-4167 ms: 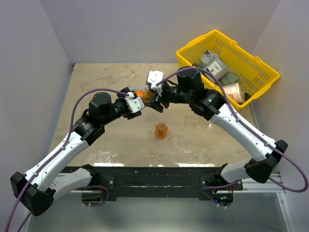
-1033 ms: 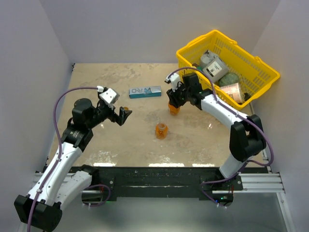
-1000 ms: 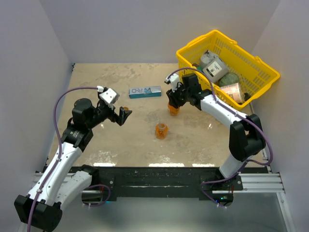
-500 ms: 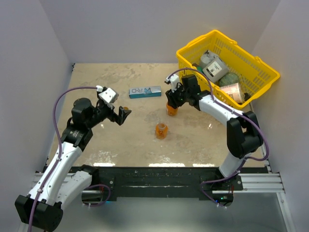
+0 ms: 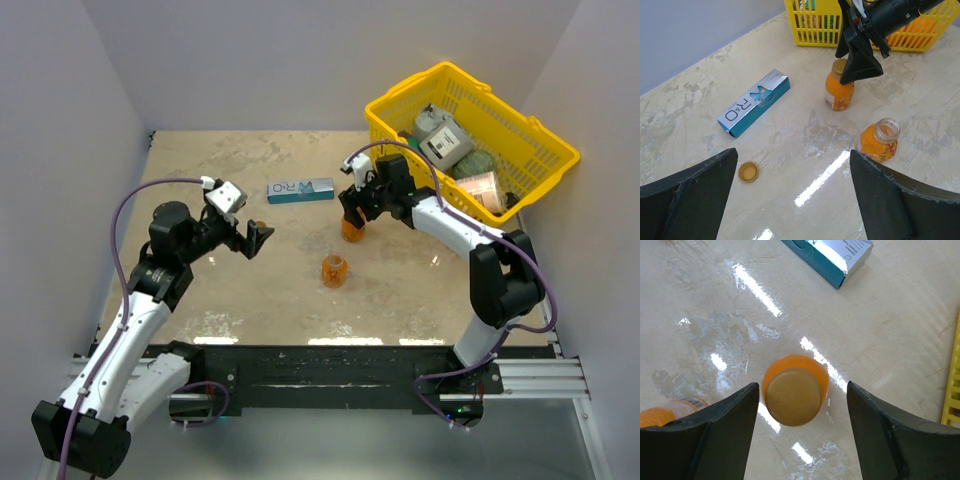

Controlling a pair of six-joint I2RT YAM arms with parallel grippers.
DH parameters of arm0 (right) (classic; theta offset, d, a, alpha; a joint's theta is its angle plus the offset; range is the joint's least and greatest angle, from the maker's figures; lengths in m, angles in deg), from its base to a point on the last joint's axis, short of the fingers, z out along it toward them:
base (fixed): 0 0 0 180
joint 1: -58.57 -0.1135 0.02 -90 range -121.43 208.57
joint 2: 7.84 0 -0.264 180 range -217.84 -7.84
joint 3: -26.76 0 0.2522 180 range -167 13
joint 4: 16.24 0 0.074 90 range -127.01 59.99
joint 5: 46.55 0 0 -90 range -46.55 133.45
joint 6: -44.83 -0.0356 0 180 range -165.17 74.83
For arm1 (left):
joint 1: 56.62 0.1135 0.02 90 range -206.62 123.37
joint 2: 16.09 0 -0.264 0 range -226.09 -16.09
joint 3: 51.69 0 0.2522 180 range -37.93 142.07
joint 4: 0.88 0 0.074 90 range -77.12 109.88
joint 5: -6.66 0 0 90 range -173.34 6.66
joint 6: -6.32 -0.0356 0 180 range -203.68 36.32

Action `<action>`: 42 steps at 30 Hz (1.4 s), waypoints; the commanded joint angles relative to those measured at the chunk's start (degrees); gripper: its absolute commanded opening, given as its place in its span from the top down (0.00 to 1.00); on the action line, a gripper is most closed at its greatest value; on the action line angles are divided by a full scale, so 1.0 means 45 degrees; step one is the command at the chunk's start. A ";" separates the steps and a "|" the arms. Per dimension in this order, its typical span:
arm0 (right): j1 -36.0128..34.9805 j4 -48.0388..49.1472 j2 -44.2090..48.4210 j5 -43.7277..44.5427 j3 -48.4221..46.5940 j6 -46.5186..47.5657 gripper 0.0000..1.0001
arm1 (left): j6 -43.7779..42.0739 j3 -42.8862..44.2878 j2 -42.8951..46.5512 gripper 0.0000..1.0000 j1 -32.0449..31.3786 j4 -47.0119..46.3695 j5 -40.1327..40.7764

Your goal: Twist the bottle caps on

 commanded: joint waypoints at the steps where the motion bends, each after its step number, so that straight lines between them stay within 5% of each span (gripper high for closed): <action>1: 0.0042 0.0247 0.0765 0.0010 -0.0315 0.0118 0.26 | 0.0069 -0.0028 0.0014 0.01 0.0130 -0.0686 -0.0399; 14: -0.0307 -0.1196 0.3495 -0.3837 -0.1529 0.0507 0.03 | 0.0011 0.0187 -0.0103 0.01 0.0130 -0.0550 -0.0477; 18: -0.1889 -0.3244 0.4201 -0.3194 -0.0805 0.2672 0.01 | 0.0069 0.0186 -0.0161 0.00 0.0150 -0.0745 -0.0478; 23: -0.2808 -0.3542 0.4515 -0.3077 0.0308 0.2794 0.01 | 0.0030 0.0264 -0.0181 0.00 0.0150 -0.0745 -0.0594; 42: -0.3454 -0.3386 0.2407 -0.1924 0.0389 0.2970 0.02 | -0.0028 -0.0360 0.0561 0.00 0.0248 -0.0707 -0.0477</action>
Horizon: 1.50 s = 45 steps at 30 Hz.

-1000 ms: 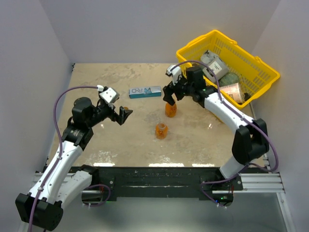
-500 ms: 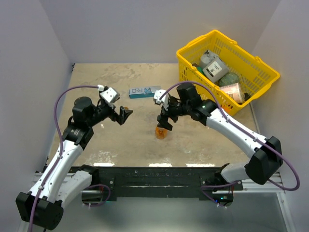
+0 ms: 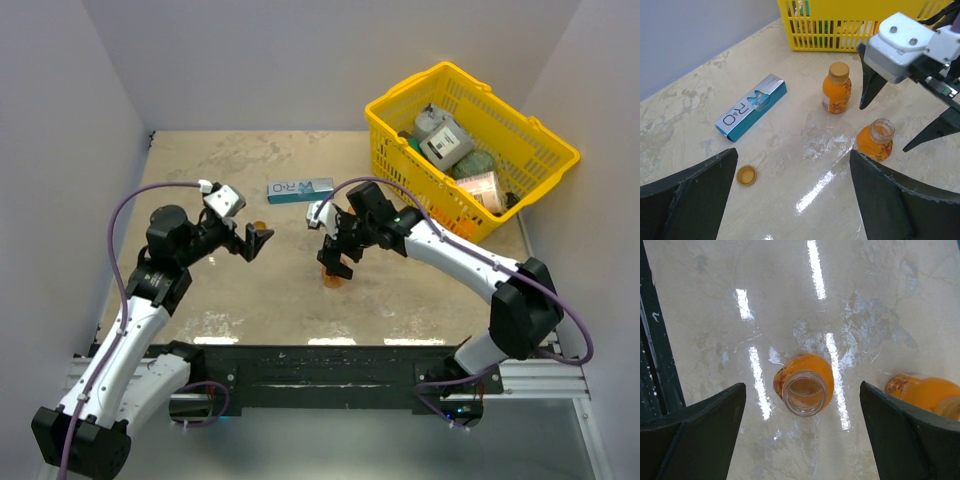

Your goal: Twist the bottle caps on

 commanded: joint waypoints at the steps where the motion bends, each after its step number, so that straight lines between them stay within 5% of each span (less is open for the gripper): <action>1: -0.0103 0.0412 -0.0202 0.0126 -0.0500 -0.0153 0.02 | -0.0072 -0.0117 0.0192 0.00 0.0170 -0.0488 -0.0045; 4: -0.0239 0.0627 -0.0630 -0.0226 -0.1495 -0.0525 0.03 | 0.0024 -0.0157 0.0095 0.04 0.0209 -0.0333 0.1951; 6: -0.0435 0.0686 -0.1059 -0.0090 -0.2471 -0.0681 0.03 | 0.0200 0.0347 -0.0391 0.18 0.0908 0.0425 0.3038; 12: -0.0455 0.0511 -0.1043 0.0241 -0.4289 -0.1188 0.05 | -0.0559 0.4410 -0.6228 0.40 0.1791 0.4958 0.1872; 22: -0.0435 -0.0270 0.0343 0.1314 -0.5365 -0.1892 0.04 | -0.0424 0.5721 -1.1443 0.51 0.1752 0.3576 0.2122; 33: -0.0181 -0.0251 0.1262 0.1902 -0.4369 -0.2107 0.03 | -0.0599 0.7459 -1.4083 0.58 0.1752 0.3223 0.2650; 45: 0.0366 -0.0017 0.1165 0.1863 -0.4330 -0.2224 0.02 | -0.1125 0.7383 -1.4769 0.69 0.1732 0.3379 0.2319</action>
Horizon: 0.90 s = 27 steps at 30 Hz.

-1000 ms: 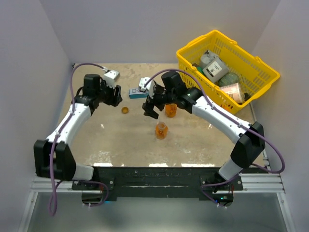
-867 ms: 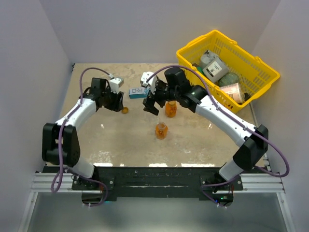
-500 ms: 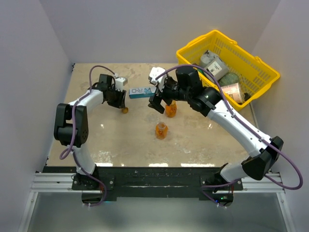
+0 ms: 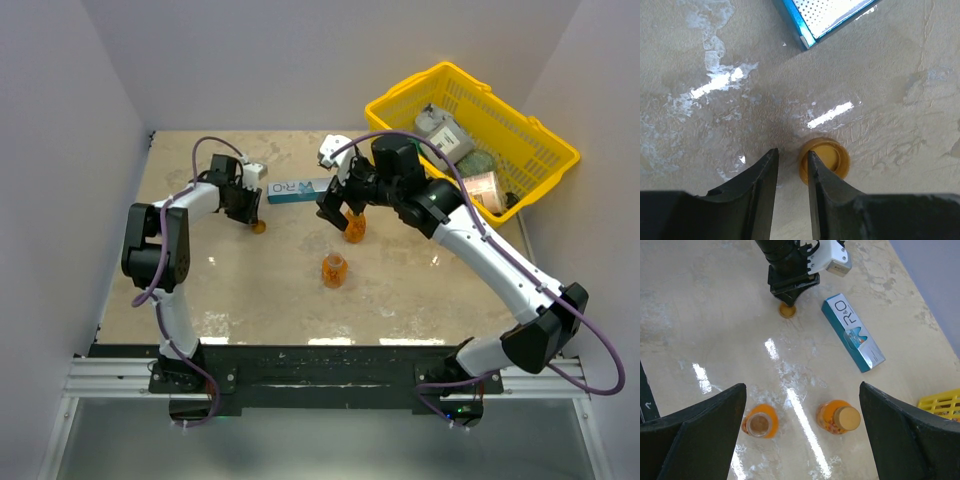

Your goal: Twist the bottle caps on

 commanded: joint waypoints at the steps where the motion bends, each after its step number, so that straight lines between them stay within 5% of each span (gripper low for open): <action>1: 0.0118 0.0313 0.0193 0.0124 0.0070 -0.0340 0.02 | -0.0539 0.0199 -0.0052 0.79 -0.0011 -0.0025 -0.0411; 6: 0.0177 0.0568 0.0252 0.0182 0.0403 -0.0359 0.02 | -0.1319 -0.0191 0.0453 1.00 0.0008 0.0229 -0.1716; 11: 0.0255 0.0801 0.0544 -0.0263 0.1047 -0.0068 0.03 | -0.1751 -0.0836 0.1877 1.00 0.0106 0.0930 -0.3163; 14: 0.0255 0.0822 0.0818 -0.1161 0.1282 0.0615 0.03 | -0.1305 -0.1050 0.2930 1.00 0.0903 0.1653 -0.6476; 18: 0.0100 0.1813 0.1906 -0.2199 0.2174 0.1378 0.03 | 0.0082 -0.1714 0.4067 1.00 0.1629 0.1772 -1.3049; 21: -0.0484 0.3495 0.2594 -0.2317 0.3193 0.1845 0.01 | 0.0728 -0.2066 0.4595 1.00 0.1629 0.1947 -1.5465; 24: -0.1323 0.3906 0.2810 -0.1968 0.3429 0.2646 0.01 | -0.1173 -0.1484 0.4325 1.00 0.1629 0.4104 -1.7415; 26: -0.1833 0.4510 0.2966 -0.1577 0.3664 0.3271 0.01 | -0.5338 -0.0137 0.3392 1.00 0.1649 0.9606 -1.8105; 27: -0.2299 0.4822 0.3005 -0.1072 0.3974 0.3428 0.01 | -0.4861 -0.0114 0.3501 1.00 0.1630 0.9913 -1.8127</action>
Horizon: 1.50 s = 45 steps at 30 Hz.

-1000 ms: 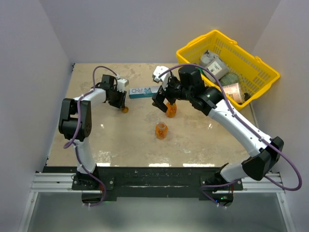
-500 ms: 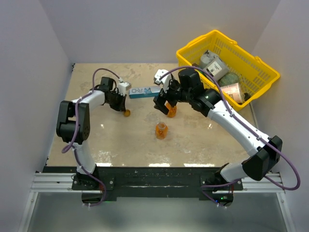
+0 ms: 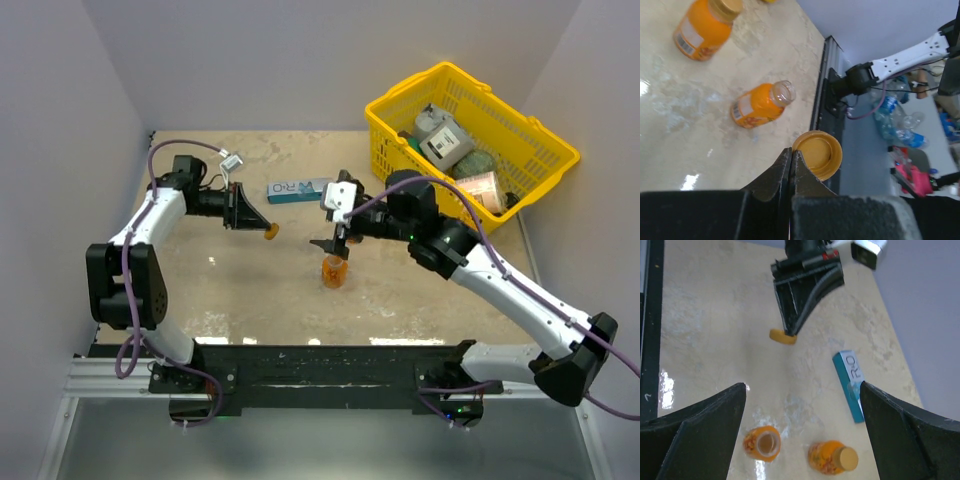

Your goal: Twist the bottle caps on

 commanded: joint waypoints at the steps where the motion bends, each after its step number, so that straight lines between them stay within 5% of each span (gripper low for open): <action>1: -0.1321 0.2607 0.0310 0.0806 0.0757 0.1592 0.01 | -0.2607 0.0830 -0.0467 1.00 -0.0012 0.4115 -0.4469; 11: -0.3354 0.5054 -0.0586 0.3870 0.1578 0.0835 0.01 | -0.0998 0.1334 0.0258 1.00 0.0007 0.4703 -0.4508; 17: -0.3648 0.5116 -0.1797 0.3759 0.1267 0.0597 0.05 | -0.0899 0.1374 0.0356 1.00 0.0007 0.5231 -0.4508; 27: -0.3668 0.1562 -0.2385 0.1649 -0.0373 0.6550 0.23 | -0.0001 0.0905 0.0180 1.00 0.0007 0.4256 -0.4430; 39: -0.3668 -0.2596 -0.4528 0.0633 -0.3259 1.0323 0.37 | 0.0371 0.0924 0.0512 1.00 -0.0051 0.3786 -0.2127; 45: -0.3668 -0.4612 -0.5393 0.1197 -0.4536 1.1221 0.53 | -0.0332 0.1178 0.0590 1.00 -0.0305 0.4118 -0.1012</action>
